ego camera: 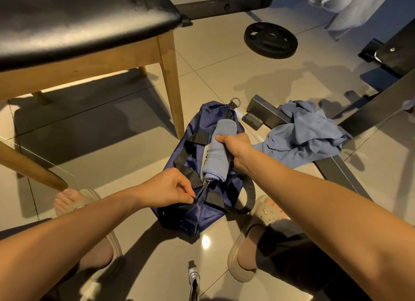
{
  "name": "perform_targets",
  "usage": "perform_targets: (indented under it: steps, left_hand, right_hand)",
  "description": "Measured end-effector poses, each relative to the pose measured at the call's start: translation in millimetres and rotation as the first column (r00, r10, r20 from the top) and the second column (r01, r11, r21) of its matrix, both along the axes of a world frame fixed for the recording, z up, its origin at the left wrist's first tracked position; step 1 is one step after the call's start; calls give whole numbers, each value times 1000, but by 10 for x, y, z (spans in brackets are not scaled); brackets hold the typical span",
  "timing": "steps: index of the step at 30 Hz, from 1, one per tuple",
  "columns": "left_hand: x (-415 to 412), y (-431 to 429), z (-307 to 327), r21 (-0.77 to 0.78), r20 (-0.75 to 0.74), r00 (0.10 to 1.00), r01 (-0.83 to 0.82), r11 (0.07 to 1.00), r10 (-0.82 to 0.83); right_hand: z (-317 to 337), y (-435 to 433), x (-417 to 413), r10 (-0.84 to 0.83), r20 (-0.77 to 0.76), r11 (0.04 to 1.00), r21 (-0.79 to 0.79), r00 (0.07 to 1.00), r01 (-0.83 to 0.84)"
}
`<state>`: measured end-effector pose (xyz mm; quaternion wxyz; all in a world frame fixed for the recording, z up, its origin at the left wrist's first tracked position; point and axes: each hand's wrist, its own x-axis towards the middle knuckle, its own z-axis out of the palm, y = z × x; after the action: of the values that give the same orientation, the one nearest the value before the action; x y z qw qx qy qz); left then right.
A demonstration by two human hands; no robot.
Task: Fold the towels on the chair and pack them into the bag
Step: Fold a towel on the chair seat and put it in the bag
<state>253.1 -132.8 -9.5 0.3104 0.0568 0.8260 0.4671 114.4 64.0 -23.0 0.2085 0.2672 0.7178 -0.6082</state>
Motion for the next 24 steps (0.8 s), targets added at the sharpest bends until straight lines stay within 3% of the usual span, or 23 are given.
perform_targets:
  steps: [10, 13, 15, 17, 19, 21, 24]
  left_hand:
    - [127, -31, -22, -22, 9, 1000, -20, 1000, 20]
    - [233, -72, -97, -159, -67, 987, 134, 978, -146]
    - [290, -104, -128, -296, -94, 940, 288, 911, -327]
    - [259, -145, -100, -363, -24, 904, 390, 846, -427]
    - [136, -156, 1, -321, 69, 903, 422, 848, -423]
    - [-49, -112, 60, -232, 45, 961, 274, 933, -271]
    - [-356, 92, -24, -222, -186, 981, -97, 970, 55]
  right_hand:
    - [-102, 59, -5, 22, -79, 988, 153, 997, -9]
    - [-79, 103, -42, -2, -107, 983, 184, 994, 22]
    - [-69, 126, -63, -1, -121, 978, 206, 993, 27]
    - [-57, 131, -66, 5, -127, 979, 204, 992, 21]
    - [-36, 117, -45, 28, -129, 980, 198, 991, -2]
    - [-27, 110, -14, 66, -134, 981, 192, 989, -39]
    - [-42, 135, 52, 111, -148, 979, 186, 983, -82]
